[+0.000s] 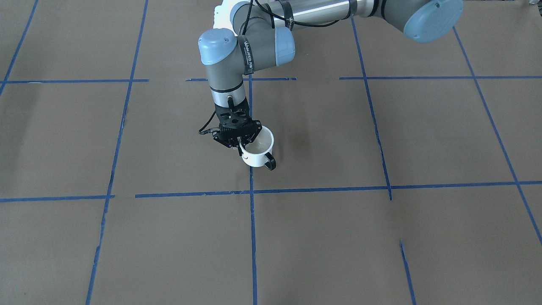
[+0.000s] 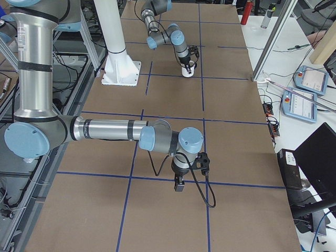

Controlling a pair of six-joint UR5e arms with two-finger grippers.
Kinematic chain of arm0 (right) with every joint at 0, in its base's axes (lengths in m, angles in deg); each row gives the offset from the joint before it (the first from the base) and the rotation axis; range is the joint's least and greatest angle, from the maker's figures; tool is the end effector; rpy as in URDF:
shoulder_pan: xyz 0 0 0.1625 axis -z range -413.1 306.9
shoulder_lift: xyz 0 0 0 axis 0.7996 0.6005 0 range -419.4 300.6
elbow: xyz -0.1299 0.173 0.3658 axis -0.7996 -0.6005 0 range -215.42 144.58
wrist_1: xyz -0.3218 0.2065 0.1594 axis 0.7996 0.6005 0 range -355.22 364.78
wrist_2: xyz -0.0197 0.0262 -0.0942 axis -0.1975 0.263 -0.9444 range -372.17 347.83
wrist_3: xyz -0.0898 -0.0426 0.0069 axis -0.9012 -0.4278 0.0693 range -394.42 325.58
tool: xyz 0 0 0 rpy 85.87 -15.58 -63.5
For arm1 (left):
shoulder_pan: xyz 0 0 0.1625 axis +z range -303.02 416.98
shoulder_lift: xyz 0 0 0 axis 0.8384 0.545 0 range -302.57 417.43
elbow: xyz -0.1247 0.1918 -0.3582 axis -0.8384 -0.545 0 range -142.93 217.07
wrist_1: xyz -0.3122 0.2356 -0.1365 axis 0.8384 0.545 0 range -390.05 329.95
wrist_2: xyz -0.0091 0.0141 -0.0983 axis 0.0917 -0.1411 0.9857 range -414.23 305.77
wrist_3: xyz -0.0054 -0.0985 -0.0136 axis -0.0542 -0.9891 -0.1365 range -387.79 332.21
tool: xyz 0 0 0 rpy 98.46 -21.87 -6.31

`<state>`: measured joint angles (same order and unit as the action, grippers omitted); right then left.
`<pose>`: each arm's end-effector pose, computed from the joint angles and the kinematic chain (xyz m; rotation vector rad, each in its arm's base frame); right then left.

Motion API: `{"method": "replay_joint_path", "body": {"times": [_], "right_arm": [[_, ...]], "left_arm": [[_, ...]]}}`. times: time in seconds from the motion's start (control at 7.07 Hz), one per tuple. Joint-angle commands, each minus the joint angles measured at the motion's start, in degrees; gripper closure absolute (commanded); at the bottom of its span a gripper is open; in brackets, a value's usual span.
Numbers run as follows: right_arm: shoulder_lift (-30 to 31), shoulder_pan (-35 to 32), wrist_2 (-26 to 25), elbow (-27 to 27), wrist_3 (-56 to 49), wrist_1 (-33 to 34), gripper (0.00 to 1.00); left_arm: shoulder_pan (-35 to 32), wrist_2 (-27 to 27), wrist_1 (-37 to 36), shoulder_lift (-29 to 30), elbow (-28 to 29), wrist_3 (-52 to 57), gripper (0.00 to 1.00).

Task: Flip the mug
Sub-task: 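Rotate the left wrist to turn the mug mouth-up above the table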

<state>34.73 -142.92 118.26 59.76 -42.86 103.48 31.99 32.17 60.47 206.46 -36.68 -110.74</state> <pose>0.0673 -0.4505 0.6676 -0.0769 -0.7122 -0.0968 0.6599 -0.4615 0.1188 0.2671 0.7128 -0.3216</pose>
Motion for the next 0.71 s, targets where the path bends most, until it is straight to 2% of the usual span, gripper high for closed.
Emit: {"method": "replay_joint_path", "body": {"times": [0.0, 0.28, 0.42, 0.57], "right_arm": [[0.00, 0.00, 0.00, 0.00, 0.00, 0.00, 0.00], [0.00, 0.00, 0.00, 0.00, 0.00, 0.00, 0.00], [0.00, 0.00, 0.00, 0.00, 0.00, 0.00, 0.00], [0.00, 0.00, 0.00, 0.00, 0.00, 0.00, 0.00]], "left_arm": [[0.03, 0.00, 1.49, -0.49, 0.80, -0.11, 1.00], [0.12, 0.00, 2.20, -0.49, 0.80, -0.28, 1.00], [0.20, 0.00, 2.20, -0.49, 0.89, -0.46, 0.44], [0.47, 0.00, 2.20, -0.58, 1.15, -0.46, 0.42]]}}
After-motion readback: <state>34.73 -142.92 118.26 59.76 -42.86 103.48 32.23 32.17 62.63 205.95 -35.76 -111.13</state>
